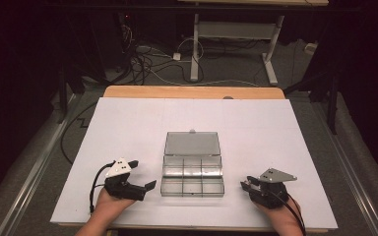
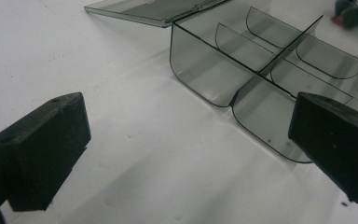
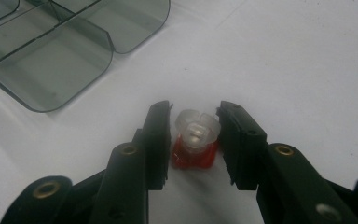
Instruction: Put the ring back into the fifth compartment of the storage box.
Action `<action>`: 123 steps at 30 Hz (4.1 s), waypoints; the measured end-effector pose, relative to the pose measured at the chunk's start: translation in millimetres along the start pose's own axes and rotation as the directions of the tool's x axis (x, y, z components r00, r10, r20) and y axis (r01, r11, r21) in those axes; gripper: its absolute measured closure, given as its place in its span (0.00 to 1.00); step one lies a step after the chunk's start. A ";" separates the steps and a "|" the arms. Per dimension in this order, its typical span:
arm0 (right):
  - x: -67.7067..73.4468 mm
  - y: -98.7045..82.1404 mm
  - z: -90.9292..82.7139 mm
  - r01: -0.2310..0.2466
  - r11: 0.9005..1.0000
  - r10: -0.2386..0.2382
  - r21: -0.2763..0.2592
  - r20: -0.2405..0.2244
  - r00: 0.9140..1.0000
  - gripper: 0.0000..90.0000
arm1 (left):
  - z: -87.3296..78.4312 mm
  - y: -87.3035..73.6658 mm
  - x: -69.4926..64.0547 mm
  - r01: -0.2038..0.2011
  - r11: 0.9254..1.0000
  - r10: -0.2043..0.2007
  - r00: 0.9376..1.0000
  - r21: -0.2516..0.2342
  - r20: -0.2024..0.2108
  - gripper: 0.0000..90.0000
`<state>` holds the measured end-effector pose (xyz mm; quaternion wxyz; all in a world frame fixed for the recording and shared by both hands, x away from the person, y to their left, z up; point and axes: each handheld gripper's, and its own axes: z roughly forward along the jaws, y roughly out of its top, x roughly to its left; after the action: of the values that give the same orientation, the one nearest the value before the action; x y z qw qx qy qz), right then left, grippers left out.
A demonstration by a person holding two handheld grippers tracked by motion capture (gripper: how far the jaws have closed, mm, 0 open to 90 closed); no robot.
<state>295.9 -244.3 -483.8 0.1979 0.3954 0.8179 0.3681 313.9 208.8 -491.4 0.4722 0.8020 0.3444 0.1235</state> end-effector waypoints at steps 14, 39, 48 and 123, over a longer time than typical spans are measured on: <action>1.2 0.5 1.4 0.008 1.000 -0.008 0.014 0.012 1.000 0.78 | 0.2 -0.1 -0.8 -0.002 1.000 0.002 1.000 0.002 -0.002 0.00; -2.7 0.0 -0.7 -0.008 1.000 0.007 -0.006 -0.026 1.000 0.80 | 0.9 0.1 -1.4 -0.007 1.000 0.007 1.000 0.009 -0.005 0.00; -3.0 0.8 -2.3 -0.006 1.000 0.005 -0.020 -0.033 0.999 0.80 | 1.1 0.2 -1.9 -0.011 1.000 0.011 1.000 0.010 -0.007 0.00; 16.1 45.4 -12.2 0.075 0.986 -0.093 -0.147 -0.118 0.989 0.80 | 3.3 1.5 -3.0 -0.014 0.999 0.014 1.000 0.031 -0.018 0.00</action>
<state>301.4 -218.1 -442.0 0.1893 0.3217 0.8163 0.4409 314.1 204.1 -491.5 0.4555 0.8105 0.3450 0.1288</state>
